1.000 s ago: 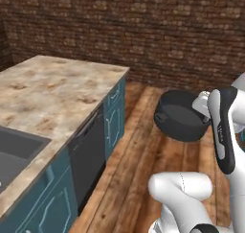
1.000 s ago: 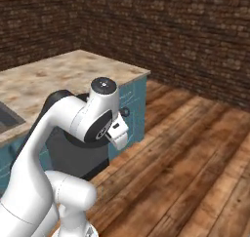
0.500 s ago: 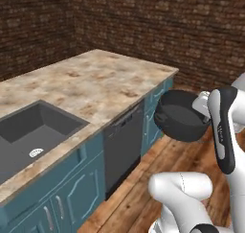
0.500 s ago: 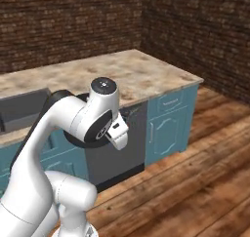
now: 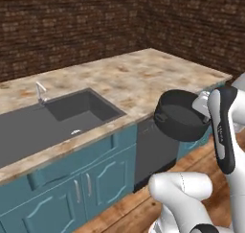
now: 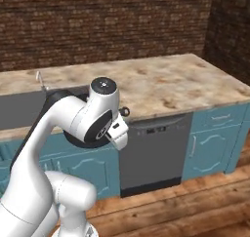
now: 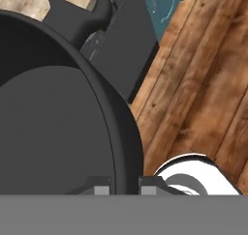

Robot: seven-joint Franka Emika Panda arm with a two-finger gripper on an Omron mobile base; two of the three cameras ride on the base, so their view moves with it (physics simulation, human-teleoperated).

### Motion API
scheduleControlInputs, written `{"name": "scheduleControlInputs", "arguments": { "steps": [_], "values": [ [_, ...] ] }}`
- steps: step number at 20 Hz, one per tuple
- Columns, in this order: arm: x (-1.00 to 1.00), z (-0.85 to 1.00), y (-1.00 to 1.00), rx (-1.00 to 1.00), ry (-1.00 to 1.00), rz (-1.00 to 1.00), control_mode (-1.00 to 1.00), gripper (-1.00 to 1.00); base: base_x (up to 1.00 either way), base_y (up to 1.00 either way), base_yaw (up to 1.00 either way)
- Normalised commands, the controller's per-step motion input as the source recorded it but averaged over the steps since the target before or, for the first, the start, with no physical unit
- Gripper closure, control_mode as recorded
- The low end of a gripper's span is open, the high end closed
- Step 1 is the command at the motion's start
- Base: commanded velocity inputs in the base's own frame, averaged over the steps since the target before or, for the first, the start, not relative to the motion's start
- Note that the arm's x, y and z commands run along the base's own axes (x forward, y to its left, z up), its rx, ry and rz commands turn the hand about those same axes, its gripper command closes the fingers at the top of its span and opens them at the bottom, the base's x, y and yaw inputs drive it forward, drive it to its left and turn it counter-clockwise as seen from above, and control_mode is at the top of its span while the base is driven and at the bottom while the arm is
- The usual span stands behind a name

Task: Move the pot and pan from the stove into the sink.

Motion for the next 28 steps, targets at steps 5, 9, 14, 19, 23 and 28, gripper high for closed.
{"name": "scheduleControlInputs", "arguments": {
  "steps": [5, 9, 14, 19, 23, 28],
  "values": [
    [0.0, 0.0, 0.0, 0.0, 0.0, 0.0, 1.0, 1.0, -0.03, 0.0, 0.5],
    [0.0, 0.0, 0.0, 0.0, 0.0, 0.0, 1.0, 1.0, -0.03, 0.0, 0.5],
    [0.0, 0.0, 0.0, 0.0, 0.0, 0.0, 1.0, 1.0, 0.0, -0.01, 0.48],
    [0.0, 0.0, 0.0, 0.0, 0.0, 0.0, 1.0, 1.0, -0.01, -0.04, 0.45],
    [0.0, 0.0, 0.0, 0.0, 0.0, 0.0, 1.0, 1.0, 0.0, -0.08, 0.1],
    [0.0, 0.0, 0.0, 0.0, 0.0, 0.0, 1.0, 1.0, 0.11, -0.38, 0.0]
  ]
}}
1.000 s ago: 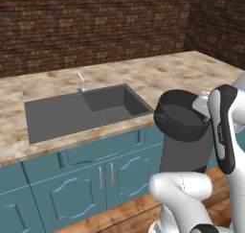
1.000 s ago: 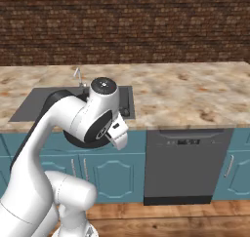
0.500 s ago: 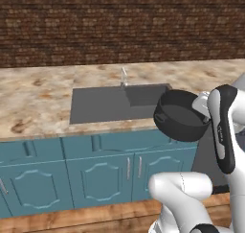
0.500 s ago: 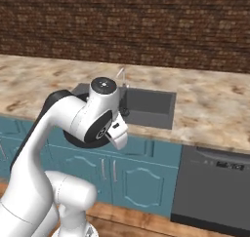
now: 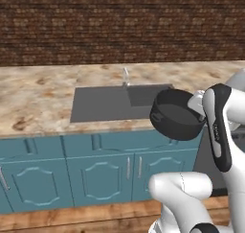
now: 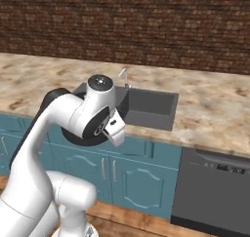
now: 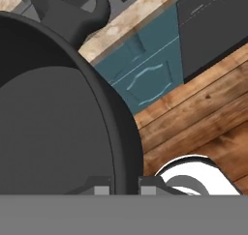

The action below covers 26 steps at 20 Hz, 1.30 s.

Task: Move the pot and pan from the stove into the sink.

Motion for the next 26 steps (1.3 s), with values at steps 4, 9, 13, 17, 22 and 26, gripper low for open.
{"name": "scheduleControlInputs", "arguments": {
  "steps": [4, 9, 13, 17, 22, 26],
  "values": [
    [0.0, 0.0, 0.0, 0.0, 0.0, 0.0, 1.0, 1.0, 0.28, -0.93, 0.0],
    [0.0, 0.0, 0.0, 0.0, 0.0, 0.0, 1.0, 1.0, 0.16, -0.69, 0.03],
    [0.0, 0.0, 0.0, 0.0, 0.0, 0.0, 1.0, 1.0, 0.06, 0.0, 0.0],
    [0.0, 0.0, 0.0, 0.0, 0.0, 0.0, 1.0, 1.0, 0.51, 0.0, -0.02],
    [0.0, 0.0, 0.0, 0.0, 0.0, 0.0, 1.0, 1.0, 0.61, 0.01, -0.03],
    [0.0, 0.0, 0.0, 0.0, 0.0, 0.0, 1.0, 1.0, 0.74, 0.06, -0.05]
  ]
}}
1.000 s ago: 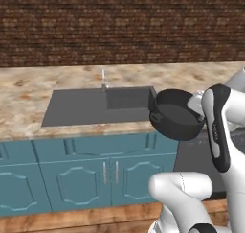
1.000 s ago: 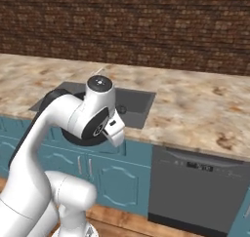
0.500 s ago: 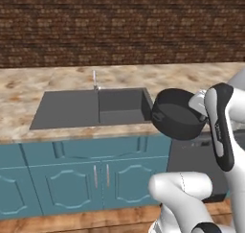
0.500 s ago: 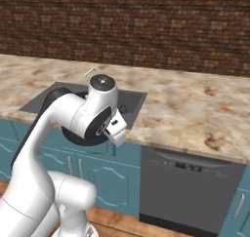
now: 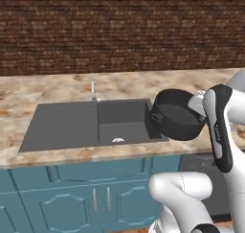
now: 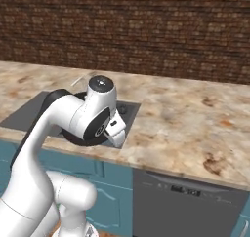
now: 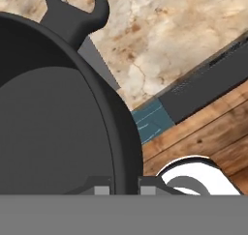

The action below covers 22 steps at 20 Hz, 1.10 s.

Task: Move the pot and pan from the stove into the sink.

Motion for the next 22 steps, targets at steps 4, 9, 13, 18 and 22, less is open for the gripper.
{"name": "scheduleControlInputs", "arguments": {
  "steps": [4, 9, 13, 18, 22],
  "values": [
    [0.0, 0.0, 0.0, 0.0, 0.0, 0.0, 1.0, 1.0, 0.73, 0.07, -0.05],
    [0.0, 0.0, 0.0, 0.0, 0.0, 0.0, 1.0, 1.0, 0.64, 0.09, -0.06],
    [0.0, 0.0, 0.0, 0.0, 0.0, 0.0, 1.0, 1.0, 0.18, 0.05, -0.03],
    [0.02, 0.0, 0.0, 0.0, 0.0, 0.0, -1.0, 1.0, 0.0, 0.0, 0.0],
    [0.14, -0.03, 0.16, 0.0, 0.02, 0.05, -1.0, 1.0, 0.0, 0.0, 0.0]
  ]
}}
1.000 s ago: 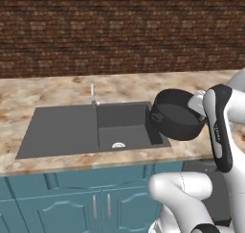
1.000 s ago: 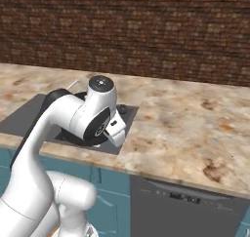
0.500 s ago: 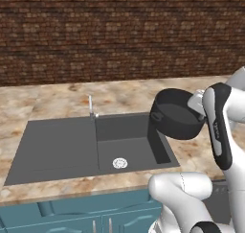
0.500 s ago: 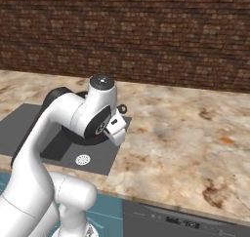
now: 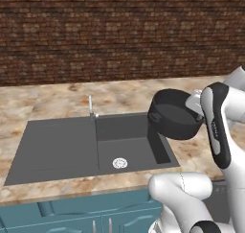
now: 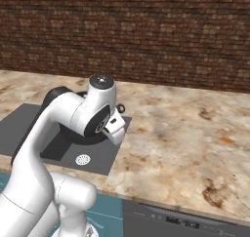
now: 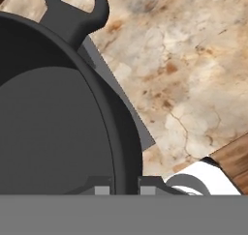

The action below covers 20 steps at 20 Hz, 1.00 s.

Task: Move the pot and pan from the stove into the sink.

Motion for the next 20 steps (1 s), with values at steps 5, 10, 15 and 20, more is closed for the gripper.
{"name": "scheduleControlInputs", "arguments": {
  "steps": [5, 10, 15, 20],
  "values": [
    [0.36, -0.07, 0.19, 0.0, 0.06, 0.08, -1.0, 1.0, 0.0, 0.0, 0.0],
    [0.47, -0.1, 0.16, 0.02, 0.07, 0.05, -1.0, 1.0, 0.0, 0.0, 0.0],
    [0.43, -0.18, 0.16, 0.01, 0.05, 0.04, -1.0, 1.0, 0.0, 0.0, 0.0],
    [0.38, -0.28, 0.19, 0.0, 0.0, 0.0, -1.0, 1.0, 0.0, 0.0, 0.0]
  ]
}}
